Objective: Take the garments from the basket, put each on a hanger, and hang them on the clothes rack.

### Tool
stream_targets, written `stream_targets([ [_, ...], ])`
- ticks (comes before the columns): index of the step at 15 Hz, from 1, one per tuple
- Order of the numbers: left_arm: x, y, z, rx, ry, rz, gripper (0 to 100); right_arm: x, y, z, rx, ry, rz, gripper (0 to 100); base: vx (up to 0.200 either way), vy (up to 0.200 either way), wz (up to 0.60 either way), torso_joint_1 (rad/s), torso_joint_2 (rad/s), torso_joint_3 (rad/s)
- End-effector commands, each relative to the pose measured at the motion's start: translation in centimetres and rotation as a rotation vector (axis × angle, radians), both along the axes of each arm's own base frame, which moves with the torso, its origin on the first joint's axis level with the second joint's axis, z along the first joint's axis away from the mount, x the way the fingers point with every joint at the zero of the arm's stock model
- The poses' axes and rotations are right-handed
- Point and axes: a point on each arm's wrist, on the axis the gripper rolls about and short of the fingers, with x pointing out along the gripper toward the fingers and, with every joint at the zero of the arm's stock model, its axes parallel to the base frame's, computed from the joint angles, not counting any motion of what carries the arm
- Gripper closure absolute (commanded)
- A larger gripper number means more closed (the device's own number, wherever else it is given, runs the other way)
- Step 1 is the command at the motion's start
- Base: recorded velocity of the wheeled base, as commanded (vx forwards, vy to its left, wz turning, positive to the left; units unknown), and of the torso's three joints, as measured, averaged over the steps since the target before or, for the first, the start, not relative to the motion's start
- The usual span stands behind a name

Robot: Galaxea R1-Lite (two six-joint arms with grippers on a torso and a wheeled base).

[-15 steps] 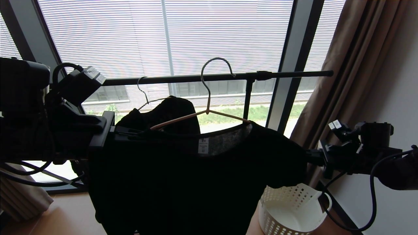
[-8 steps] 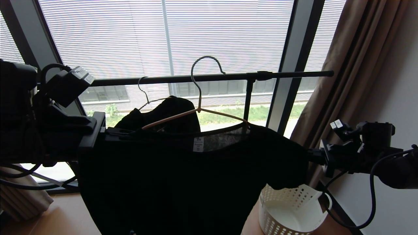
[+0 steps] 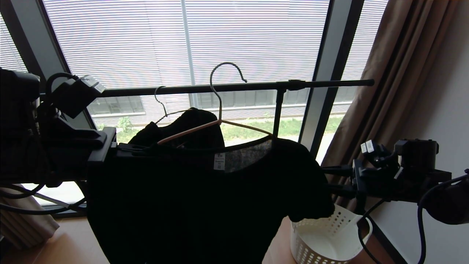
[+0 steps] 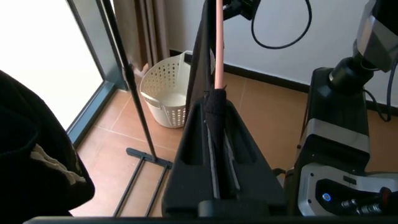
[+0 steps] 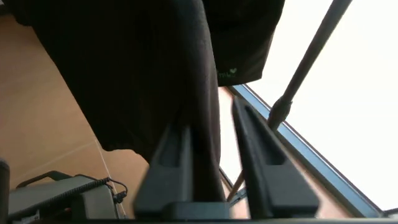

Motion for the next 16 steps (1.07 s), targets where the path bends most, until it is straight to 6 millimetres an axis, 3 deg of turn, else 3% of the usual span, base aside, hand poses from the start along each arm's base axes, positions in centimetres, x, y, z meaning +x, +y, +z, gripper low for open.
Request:
stream_targets([
  [1, 0.2, 0.6, 0.0, 0.0, 0.003, 0.032, 100, -0.7, 0.3, 0.7, -0.016, -0.048, 0.02, 0, 0.0, 0.0, 0.0, 0.0, 0.0, 0.0],
  [6, 0.4, 1.5, 0.0, 0.025, 0.005, 0.129, 100, -1.7, 0.2, 3.1, -0.102, -0.16, -0.093, 0, 0.0, 0.0, 0.0, 0.0, 0.0, 0.0],
  [9, 0.7, 0.8, 0.1, 0.04, 0.013, 0.194, 100, -3.1, 2.3, 5.5, -0.049, -0.123, -0.132, 0, 0.0, 0.0, 0.0, 0.0, 0.0, 0.0],
  [11, 2.0, -0.9, -1.0, 0.085, 0.029, 0.27, 100, -4.5, 3.9, 7.8, 0.036, -0.072, -0.178, 0, 0.0, 0.0, 0.0, 0.0, 0.0, 0.0],
  [12, 2.1, -1.1, -1.1, 0.088, 0.031, 0.273, 100, -4.6, 4.0, 8.0, 0.042, -0.072, -0.18, 0, 0.0, 0.0, 0.0, 0.0, 0.0, 0.0],
  [14, 3.7, -3.3, -2.2, 0.09, 0.044, 0.325, 100, -5.8, 4.9, 10.3, 0.136, -0.036, -0.225, 0, 0.0, 0.0, 0.0, 0.0, 0.0, 0.0],
  [16, 5.1, -4.6, -3.1, 0.093, 0.036, 0.383, 100, -5.8, 5.0, 11.4, 0.192, -0.007, -0.243, 0, 0.0, 0.0, 0.0, 0.0, 0.0, 0.0],
])
